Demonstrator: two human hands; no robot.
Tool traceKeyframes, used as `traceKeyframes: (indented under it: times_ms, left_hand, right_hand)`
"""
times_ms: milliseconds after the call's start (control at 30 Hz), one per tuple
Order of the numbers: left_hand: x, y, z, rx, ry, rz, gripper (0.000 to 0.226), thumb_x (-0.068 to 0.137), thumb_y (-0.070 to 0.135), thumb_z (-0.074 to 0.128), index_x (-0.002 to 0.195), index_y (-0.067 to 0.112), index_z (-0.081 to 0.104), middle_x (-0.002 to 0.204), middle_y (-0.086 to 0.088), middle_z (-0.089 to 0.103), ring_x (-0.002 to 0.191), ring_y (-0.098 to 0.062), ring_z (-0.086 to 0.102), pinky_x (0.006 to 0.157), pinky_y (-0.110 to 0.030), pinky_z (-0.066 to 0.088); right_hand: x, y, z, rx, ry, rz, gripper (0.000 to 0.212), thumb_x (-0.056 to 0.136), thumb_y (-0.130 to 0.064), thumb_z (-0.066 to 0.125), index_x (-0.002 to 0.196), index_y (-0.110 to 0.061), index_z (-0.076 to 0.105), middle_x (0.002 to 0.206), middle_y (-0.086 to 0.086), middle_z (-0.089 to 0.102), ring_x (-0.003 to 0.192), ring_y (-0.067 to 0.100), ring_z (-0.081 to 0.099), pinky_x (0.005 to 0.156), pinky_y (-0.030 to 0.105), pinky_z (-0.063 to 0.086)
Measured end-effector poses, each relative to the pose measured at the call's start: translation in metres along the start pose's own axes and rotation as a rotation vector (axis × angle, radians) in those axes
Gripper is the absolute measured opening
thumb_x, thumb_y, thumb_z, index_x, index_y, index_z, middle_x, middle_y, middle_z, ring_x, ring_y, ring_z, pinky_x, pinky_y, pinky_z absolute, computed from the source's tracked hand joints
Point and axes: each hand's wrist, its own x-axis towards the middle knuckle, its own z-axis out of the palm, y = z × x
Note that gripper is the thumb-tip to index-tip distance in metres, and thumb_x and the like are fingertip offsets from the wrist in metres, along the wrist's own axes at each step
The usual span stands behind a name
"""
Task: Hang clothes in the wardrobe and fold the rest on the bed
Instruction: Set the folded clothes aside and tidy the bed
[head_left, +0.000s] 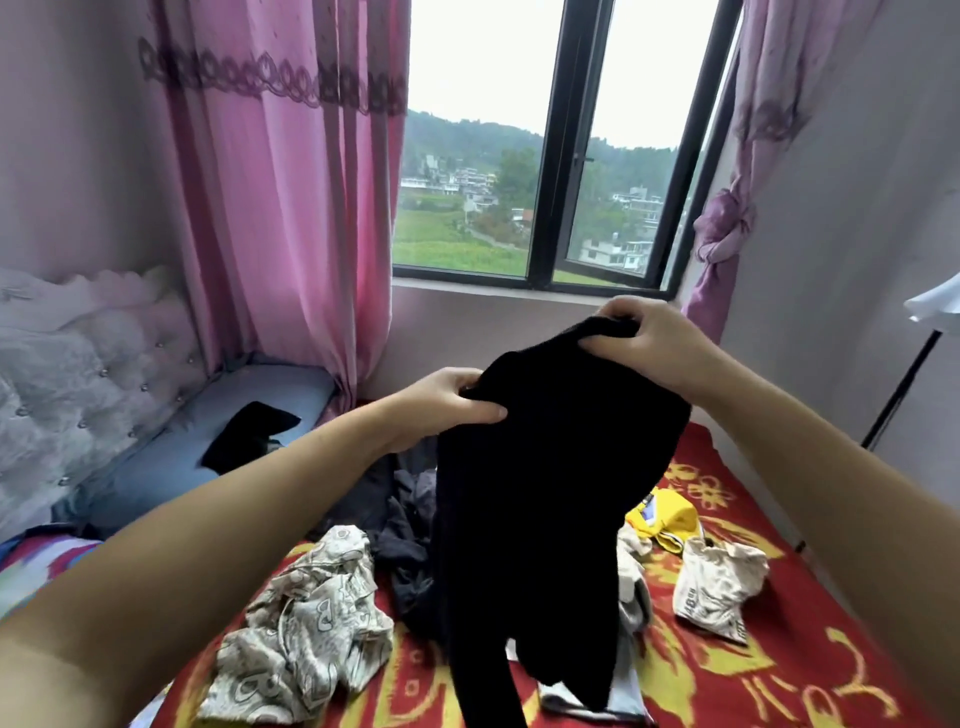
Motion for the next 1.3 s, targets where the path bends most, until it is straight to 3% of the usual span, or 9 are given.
traceKeyframes:
  times_ms: [200,333,433,633,867,1033,1100,1167,1300]
  left_hand:
    - [-0.002,0.024,-0.028,0.134,-0.006,-0.033,0.063,0.079,0.030,0.076,0.133,0.015,0.049,0.101,0.022,0.055,0.081,0.014,0.060,0.061,0.002,0.042]
    - [-0.015,0.030,-0.046,0.084,-0.083,-0.006,0.043,0.064,0.051,0.082,0.103,0.036,0.072,0.099,0.016,0.072,0.091,0.004,0.067,0.073,-0.010,0.051]
    - [-0.022,0.030,-0.055,-0.014,-0.083,0.041,0.048,0.070,0.047,0.079,0.106,0.016,0.071,0.109,-0.009,0.070,0.097,-0.022,0.068,0.086,-0.030,0.056]
    - [-0.028,0.041,-0.066,-0.041,-0.012,0.057,0.031,0.076,0.044,0.076,0.080,0.016,0.065,0.075,-0.003,0.059,0.067,-0.015,0.058,0.062,-0.025,0.052]
    - [-0.037,0.051,-0.078,0.111,-0.088,0.010,0.040,0.069,0.041,0.079,0.106,0.036,0.066,0.108,0.011,0.067,0.094,-0.006,0.066,0.075,-0.017,0.052]
    - [-0.040,0.028,-0.069,0.460,-0.139,-0.050,0.033,0.086,0.024,0.070,0.118,0.018,0.063,0.116,0.006,0.068,0.106,-0.012,0.065,0.097,-0.029,0.050]
    - [-0.044,0.019,-0.068,0.349,-0.056,0.020,0.021,0.088,0.026,0.066,0.108,0.020,0.070,0.108,0.006,0.072,0.105,-0.012,0.066,0.094,-0.024,0.051]
    - [-0.047,0.018,-0.074,0.230,-0.002,0.059,0.029,0.082,0.038,0.066,0.105,0.020,0.073,0.107,0.005,0.072,0.104,-0.013,0.067,0.088,-0.019,0.051]
    - [-0.048,0.025,-0.087,0.115,-0.025,0.057,0.044,0.078,0.052,0.070,0.105,0.017,0.073,0.111,-0.007,0.071,0.106,-0.020,0.067,0.086,-0.019,0.052]
  right_hand:
    - [-0.013,0.014,-0.002,-0.188,0.218,-0.048,0.017,0.090,-0.020,0.055,0.084,-0.014,0.070,0.073,-0.002,0.064,0.071,0.014,0.057,0.066,0.025,0.040]
    - [-0.014,0.006,-0.016,0.233,-0.165,0.194,0.031,0.095,-0.022,0.053,0.071,-0.010,0.067,0.057,-0.003,0.063,0.048,0.006,0.057,0.048,0.019,0.043]
    - [-0.020,0.004,-0.020,0.486,-0.465,0.259,0.034,0.087,-0.040,0.059,0.091,-0.008,0.070,0.071,0.000,0.071,0.058,0.007,0.066,0.049,0.015,0.049]
    - [-0.018,0.008,-0.011,0.203,-0.630,0.148,0.046,0.076,-0.030,0.078,0.108,-0.044,0.049,0.108,-0.022,0.057,0.088,-0.005,0.061,0.076,0.014,0.049]
    - [-0.020,0.025,0.008,0.467,-0.273,0.047,0.021,0.094,0.000,0.043,0.091,0.002,0.064,0.064,0.001,0.060,0.052,0.006,0.055,0.046,0.016,0.042]
    - [-0.022,0.017,0.011,0.586,-0.202,0.281,0.035,0.091,-0.017,0.048,0.066,-0.016,0.073,0.065,0.007,0.065,0.053,0.014,0.062,0.048,0.022,0.050]
    - [-0.021,0.015,0.003,0.514,-0.284,0.175,0.020,0.088,-0.037,0.060,0.086,-0.023,0.075,0.089,0.005,0.072,0.077,0.016,0.068,0.064,0.026,0.054]
    - [-0.022,0.014,-0.011,0.407,-0.491,0.109,0.041,0.076,-0.052,0.068,0.112,-0.032,0.065,0.106,0.001,0.070,0.091,0.019,0.068,0.071,0.026,0.054]
    - [-0.020,0.010,-0.027,0.362,-0.711,0.113,0.058,0.071,-0.030,0.080,0.123,-0.025,0.056,0.108,0.007,0.071,0.094,0.028,0.070,0.072,0.028,0.057]
